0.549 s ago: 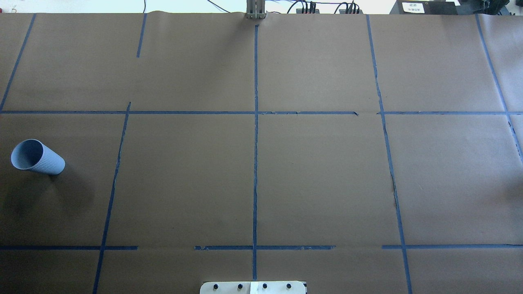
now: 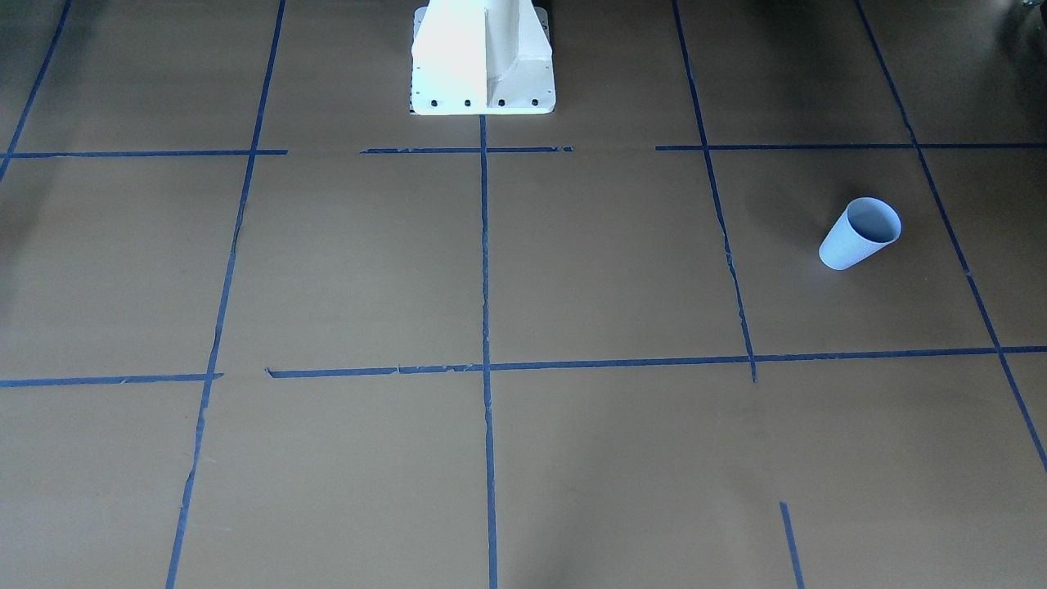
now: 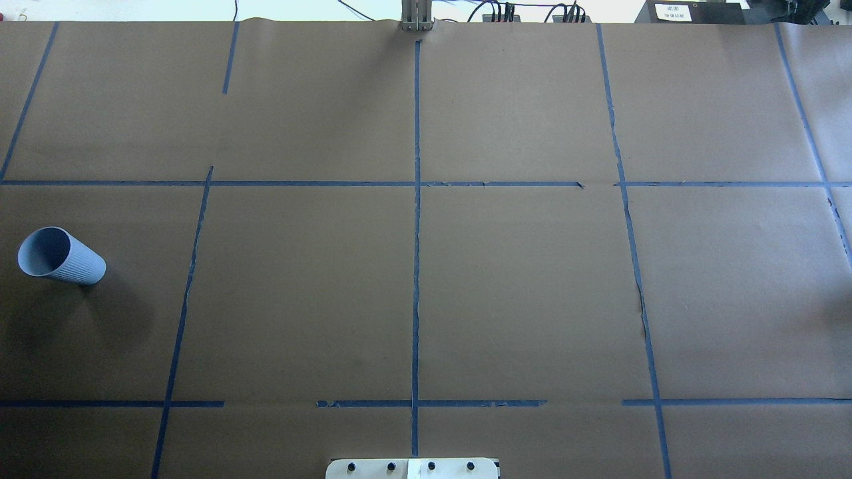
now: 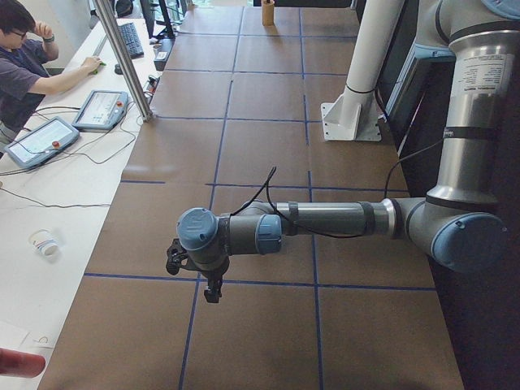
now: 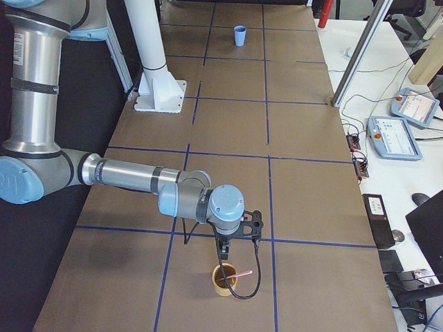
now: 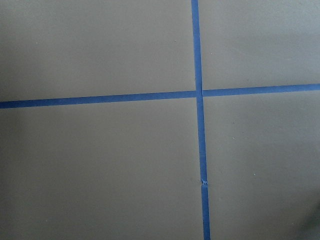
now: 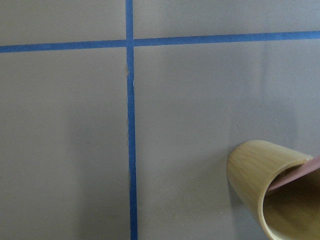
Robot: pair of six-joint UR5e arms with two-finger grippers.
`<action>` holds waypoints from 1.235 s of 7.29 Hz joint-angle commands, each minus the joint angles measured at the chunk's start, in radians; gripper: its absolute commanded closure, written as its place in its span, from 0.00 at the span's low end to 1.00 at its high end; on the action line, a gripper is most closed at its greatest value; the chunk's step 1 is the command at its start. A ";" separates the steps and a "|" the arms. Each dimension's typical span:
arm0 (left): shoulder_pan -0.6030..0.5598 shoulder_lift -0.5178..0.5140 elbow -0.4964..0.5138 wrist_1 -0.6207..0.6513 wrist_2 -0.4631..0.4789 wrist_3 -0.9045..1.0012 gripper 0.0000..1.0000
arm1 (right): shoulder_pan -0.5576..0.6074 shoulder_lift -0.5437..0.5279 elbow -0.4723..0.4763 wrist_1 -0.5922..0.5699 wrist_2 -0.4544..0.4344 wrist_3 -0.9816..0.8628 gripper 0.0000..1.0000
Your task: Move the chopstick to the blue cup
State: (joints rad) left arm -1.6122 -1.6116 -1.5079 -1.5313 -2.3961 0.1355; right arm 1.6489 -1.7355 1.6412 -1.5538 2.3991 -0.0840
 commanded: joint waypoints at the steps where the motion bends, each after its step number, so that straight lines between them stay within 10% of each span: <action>1: 0.000 0.001 0.000 -0.001 0.000 0.004 0.00 | 0.000 0.002 0.003 0.001 0.000 0.001 0.01; 7: 0.000 0.001 -0.030 -0.006 0.000 0.001 0.00 | 0.000 0.004 0.008 0.001 0.002 0.003 0.01; 9: 0.005 0.053 -0.182 -0.004 0.000 -0.076 0.00 | 0.000 0.002 0.018 0.001 0.003 0.004 0.01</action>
State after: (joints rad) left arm -1.6108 -1.5966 -1.5965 -1.5361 -2.3951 0.1158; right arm 1.6490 -1.7321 1.6525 -1.5522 2.4010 -0.0810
